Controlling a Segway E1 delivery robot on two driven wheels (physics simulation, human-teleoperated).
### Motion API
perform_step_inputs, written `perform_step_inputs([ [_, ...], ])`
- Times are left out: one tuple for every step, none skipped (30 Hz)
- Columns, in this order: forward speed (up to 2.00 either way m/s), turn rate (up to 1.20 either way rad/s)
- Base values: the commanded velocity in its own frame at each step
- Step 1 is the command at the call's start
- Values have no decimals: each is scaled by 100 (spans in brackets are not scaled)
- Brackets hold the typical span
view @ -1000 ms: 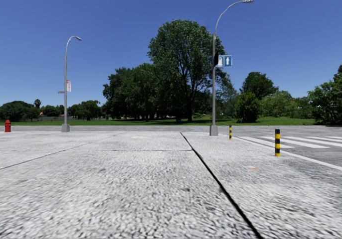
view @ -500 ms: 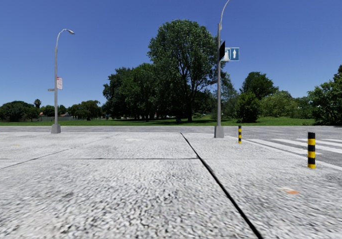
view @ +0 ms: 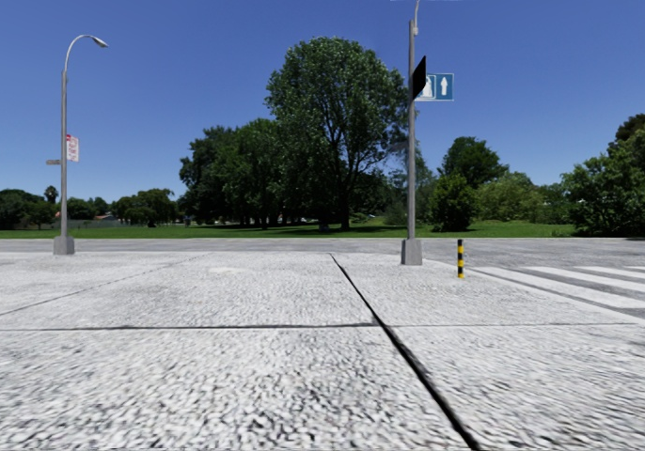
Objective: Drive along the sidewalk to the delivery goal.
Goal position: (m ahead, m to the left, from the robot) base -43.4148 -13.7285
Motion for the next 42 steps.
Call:
perform_step_inputs([
  [200, -46],
  [200, -46],
  [200, -46],
  [200, -46],
  [200, -46],
  [200, -46],
  [200, -46],
  [200, -46],
  [200, -46],
  [200, -46],
  [200, -46],
  [200, -46],
  [200, -46],
  [200, -46],
  [200, -46],
  [200, -46],
  [198, -46],
  [188, -46],
  [188, -46],
  [181, -46],
  [171, -46],
  [158, -46],
  [150, -46],
  [150, -46],
  [149, -46],
  [148, -46],
  [148, -46],
  [148, -46],
  [148, -46],
  [148, -46],
  [148, -46],
  [148, -46],
  [148, -46],
  [148, -46],
  [148, -46],
  [148, -46],
  [147, -46],
  [147, -46],
  [147, -46],
  [147, -46],
  [147, -46],
  [147, -46],
])
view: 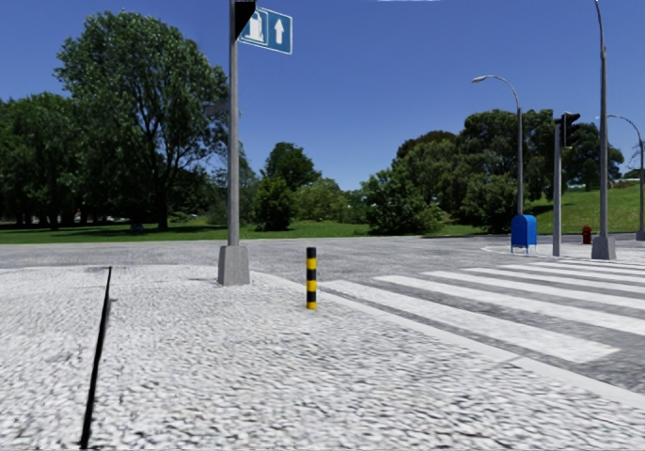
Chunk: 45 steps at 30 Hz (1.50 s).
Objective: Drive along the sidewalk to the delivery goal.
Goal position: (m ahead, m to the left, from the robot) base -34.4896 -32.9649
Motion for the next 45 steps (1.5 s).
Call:
perform_step_inputs([
  [147, -46],
  [147, -46],
  [147, -46],
  [147, -46],
  [147, -46],
  [147, -47],
  [147, -48],
  [147, -49],
  [147, -49],
  [147, -49],
  [147, -49],
  [147, -50],
  [147, -50],
  [147, -50],
  [147, -50],
  [147, -50],
  [147, -50],
  [147, -50],
  [147, -50],
  [147, -50],
  [147, -50],
  [147, -50],
  [147, -50],
  [147, -50],
  [147, -50],
  [147, -50],
  [147, -50],
  [147, -50],
  [147, -50],
  [147, -50],
  [147, -50],
  [147, -50],
  [147, -49],
  [147, -49],
  [147, -49],
  [147, -49],
  [147, -49],
  [147, -50],
  [147, -55],
  [147, -55],
  [147, -59],
  [147, -60],
  [147, -60],
  [147, -60],
  [147, -60],
])
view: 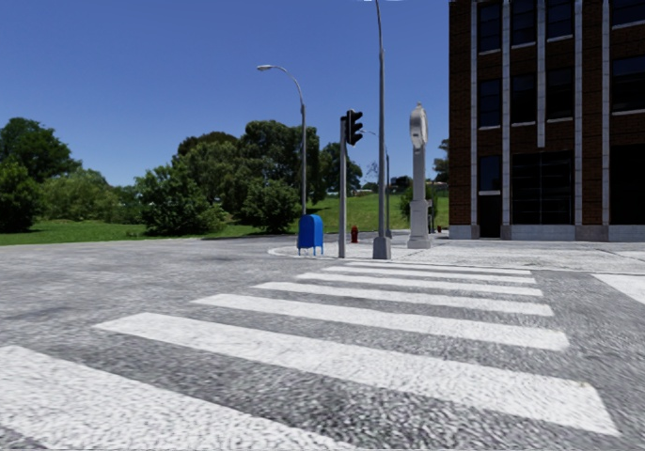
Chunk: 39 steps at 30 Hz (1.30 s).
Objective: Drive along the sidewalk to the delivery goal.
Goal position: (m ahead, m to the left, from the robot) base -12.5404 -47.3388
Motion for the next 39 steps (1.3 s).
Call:
perform_step_inputs([
  [147, -51],
  [147, -35],
  [147, -25],
  [147, -25],
  [147, -21],
  [148, -19],
  [148, -17],
  [148, -17],
  [148, -17],
  [148, -16],
  [148, -11],
  [148, 0],
  [148, 0],
  [152, 0],
  [158, 0],
  [167, 0],
  [171, 0],
  [171, 0],
  [172, 0],
  [173, 0],
  [173, 0],
  [173, 0],
  [173, 0],
  [173, 0],
  [173, 0],
  [173, -3],
  [173, -3],
  [173, -5],
  [173, -17],
  [173, -25],
  [173, -27],
  [173, -27],
  [173, -28],
  [173, -29],
  [173, -40],
  [173, -40],
  [173, -51],
  [173, -54],
  [173, -54],
])
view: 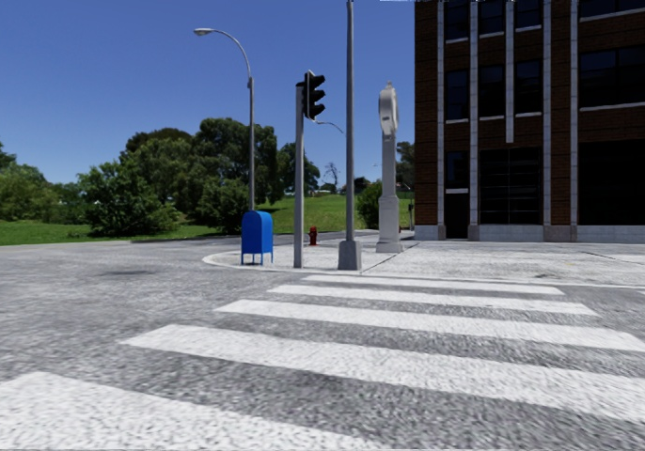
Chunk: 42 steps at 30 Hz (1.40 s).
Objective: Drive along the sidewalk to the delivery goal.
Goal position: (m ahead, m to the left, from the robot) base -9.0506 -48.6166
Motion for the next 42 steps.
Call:
perform_step_inputs([
  [173, -54],
  [173, -54],
  [173, -54],
  [173, -54],
  [173, -54],
  [173, -51],
  [173, -47],
  [173, -44],
  [172, -43],
  [172, -43],
  [172, -43],
  [172, -42],
  [172, -42],
  [172, -42],
  [172, -42],
  [172, -42],
  [172, -34],
  [172, -12],
  [172, -12],
  [173, -3],
  [173, 0],
  [173, 0],
  [173, 0],
  [173, 0],
  [173, -8],
  [172, -32],
  [172, -40],
  [172, -40],
  [172, -42],
  [172, -42],
  [172, -42],
  [172, -42],
  [172, -42],
  [172, -42],
  [172, -42],
  [172, -42],
  [172, -42],
  [172, -42],
  [172, -42],
  [172, -42],
  [172, -42],
  [172, -42],
])
